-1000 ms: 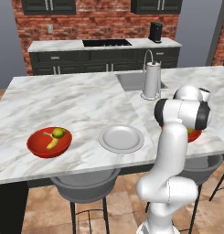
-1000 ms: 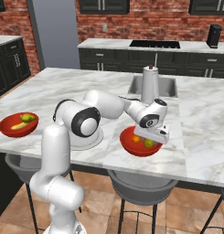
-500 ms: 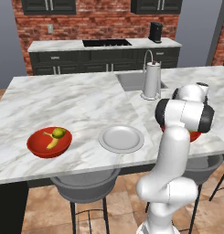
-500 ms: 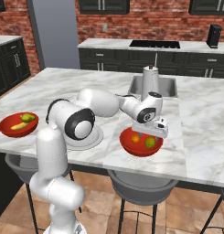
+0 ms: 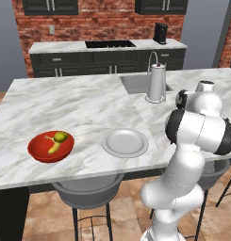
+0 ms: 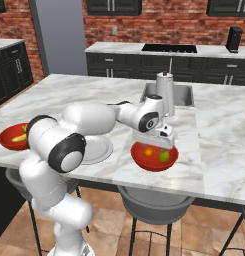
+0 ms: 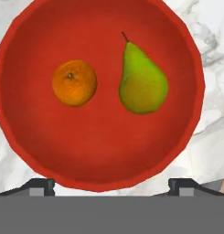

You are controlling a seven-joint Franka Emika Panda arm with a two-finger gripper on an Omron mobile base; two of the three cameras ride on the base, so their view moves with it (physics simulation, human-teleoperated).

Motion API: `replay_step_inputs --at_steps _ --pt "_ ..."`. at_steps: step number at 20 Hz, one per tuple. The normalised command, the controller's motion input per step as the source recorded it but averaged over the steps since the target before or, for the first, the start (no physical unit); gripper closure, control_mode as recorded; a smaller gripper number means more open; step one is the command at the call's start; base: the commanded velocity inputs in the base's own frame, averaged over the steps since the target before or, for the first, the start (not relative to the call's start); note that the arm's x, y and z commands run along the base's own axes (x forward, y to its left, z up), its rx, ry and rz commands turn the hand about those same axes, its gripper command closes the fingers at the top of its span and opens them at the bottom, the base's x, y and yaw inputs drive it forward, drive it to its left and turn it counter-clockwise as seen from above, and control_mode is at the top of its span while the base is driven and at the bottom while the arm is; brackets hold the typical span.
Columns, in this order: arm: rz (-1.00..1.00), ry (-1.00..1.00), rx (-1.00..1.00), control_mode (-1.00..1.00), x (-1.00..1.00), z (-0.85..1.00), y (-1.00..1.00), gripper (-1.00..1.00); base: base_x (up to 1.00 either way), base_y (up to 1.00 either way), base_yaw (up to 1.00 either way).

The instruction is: Take the fruits from the plate on the dining counter and place two fruits in each bowl.

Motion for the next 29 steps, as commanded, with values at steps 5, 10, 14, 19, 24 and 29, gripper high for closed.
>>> replay_step_inputs --at_steps 5,10,14,19,24,29 --pt "-0.18 -0.01 0.00 -1.00 -0.53 0.16 0.69 -1.00 0.00 0.00 0.00" --pt "-0.19 0.00 0.00 -1.00 -0.58 0.16 0.62 -1.00 0.00 0.00 0.00" --pt "-0.09 -0.03 0.00 -1.00 -0.56 0.09 0.64 -1.00 0.00 0.00 0.00" --pt "0.00 -0.09 0.00 -1.00 -0.47 0.15 0.55 -1.00 0.00 0.00 0.00" --pt "0.00 -0.10 -0.06 -1.00 -0.44 0.23 0.37 -1.00 0.00 0.00 0.00" --pt "0.00 -0.16 -0.14 -1.00 -0.36 0.28 0.34 -1.00 0.00 0.00 0.00"
